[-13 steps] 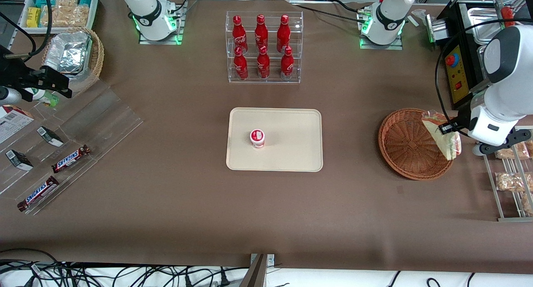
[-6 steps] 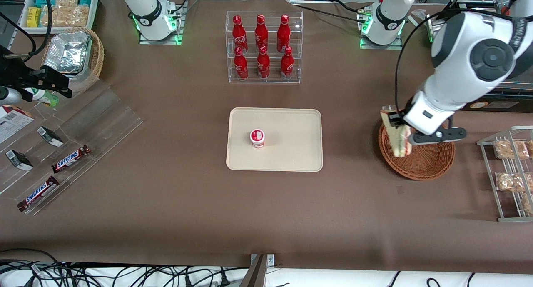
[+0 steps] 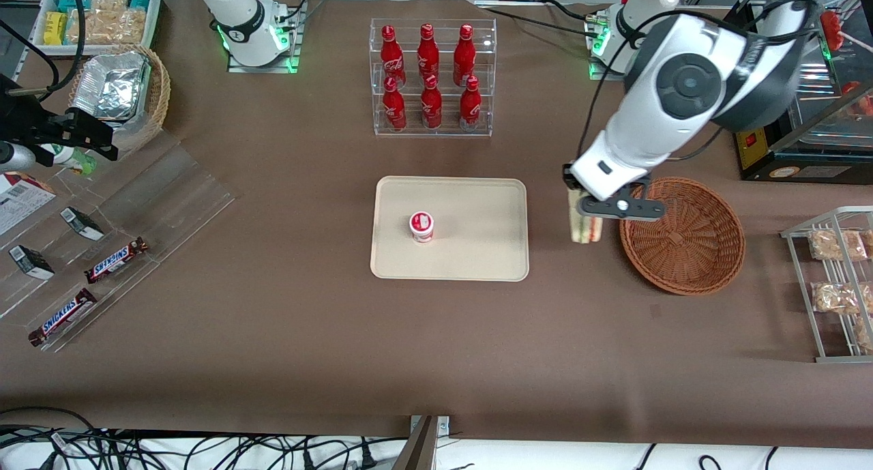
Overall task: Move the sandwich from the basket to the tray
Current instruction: 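Carry the sandwich over the cream tray beside the red cup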
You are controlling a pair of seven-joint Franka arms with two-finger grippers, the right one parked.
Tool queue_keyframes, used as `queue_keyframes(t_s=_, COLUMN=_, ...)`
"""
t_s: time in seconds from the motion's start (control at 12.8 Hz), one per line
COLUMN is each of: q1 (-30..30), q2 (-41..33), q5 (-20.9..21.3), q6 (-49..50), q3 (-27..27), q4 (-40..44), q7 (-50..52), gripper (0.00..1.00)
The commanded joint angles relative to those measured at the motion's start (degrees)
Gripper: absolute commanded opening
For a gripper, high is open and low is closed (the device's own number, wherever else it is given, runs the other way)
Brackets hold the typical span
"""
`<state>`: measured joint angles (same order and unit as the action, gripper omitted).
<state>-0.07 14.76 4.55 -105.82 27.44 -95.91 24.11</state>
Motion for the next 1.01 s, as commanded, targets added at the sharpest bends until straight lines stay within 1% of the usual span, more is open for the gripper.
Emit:
queue_keyframes(t_s=0.0, q1=-3.6, q2=3.1, q5=0.3, q6=-1.0, q3=-0.1, q4=2.3, q7=4.9, gripper=0.20)
queue_keyframes(t_s=0.23, q1=-6.3, q2=6.0, q5=0.4, q6=-5.0, q3=-0.1, q4=2.1, q7=10.1, gripper=0.20)
queue_keyframes(t_s=0.7, q1=-12.5, q2=13.8, q5=8.1, q6=-10.9, q3=-0.1, q4=2.1, q7=20.7, gripper=0.20)
queue_keyframes(t_s=0.94, q1=-13.6, q2=17.9, q5=10.7, q6=-14.3, q3=-0.1, q4=2.0, q7=22.2, gripper=0.20)
